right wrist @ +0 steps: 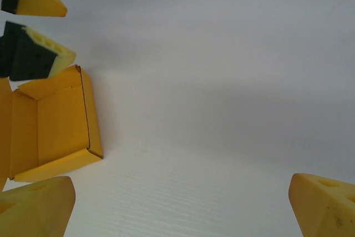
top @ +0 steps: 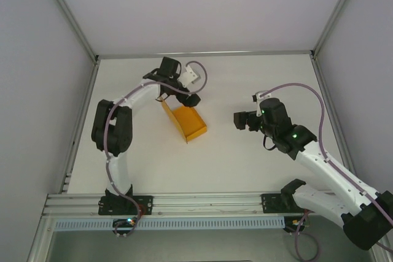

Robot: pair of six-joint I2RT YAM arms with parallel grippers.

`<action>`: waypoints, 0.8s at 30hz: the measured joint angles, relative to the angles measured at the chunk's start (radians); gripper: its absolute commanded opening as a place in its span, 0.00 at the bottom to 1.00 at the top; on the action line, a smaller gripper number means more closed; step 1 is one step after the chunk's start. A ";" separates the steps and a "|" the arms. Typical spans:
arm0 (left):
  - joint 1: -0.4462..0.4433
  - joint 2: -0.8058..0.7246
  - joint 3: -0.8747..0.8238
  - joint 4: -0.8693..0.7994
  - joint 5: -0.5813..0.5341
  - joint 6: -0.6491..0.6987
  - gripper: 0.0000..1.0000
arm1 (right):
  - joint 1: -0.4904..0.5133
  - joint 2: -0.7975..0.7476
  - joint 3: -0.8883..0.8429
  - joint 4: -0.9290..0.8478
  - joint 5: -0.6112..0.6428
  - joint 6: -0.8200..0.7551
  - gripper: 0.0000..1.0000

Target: Assemble paper box

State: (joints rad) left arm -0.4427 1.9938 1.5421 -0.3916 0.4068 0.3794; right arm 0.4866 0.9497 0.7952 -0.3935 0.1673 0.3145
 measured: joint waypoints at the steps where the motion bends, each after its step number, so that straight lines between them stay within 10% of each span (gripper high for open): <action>1: 0.018 0.016 0.010 0.008 0.022 -0.017 1.00 | 0.000 -0.004 0.000 0.000 0.000 0.001 1.00; 12: 0.166 0.122 0.019 0.122 0.206 -0.222 1.00 | 0.000 0.032 0.039 -0.013 -0.030 -0.011 1.00; 24: 0.259 0.177 0.090 0.234 0.406 -0.463 1.00 | 0.009 0.525 0.353 0.076 -0.258 -0.095 0.98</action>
State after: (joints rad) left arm -0.1837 2.1708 1.6321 -0.1574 0.8127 -0.0834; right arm 0.4957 1.4742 1.1481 -0.3176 -0.0906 0.2199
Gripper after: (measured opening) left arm 0.999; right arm 0.982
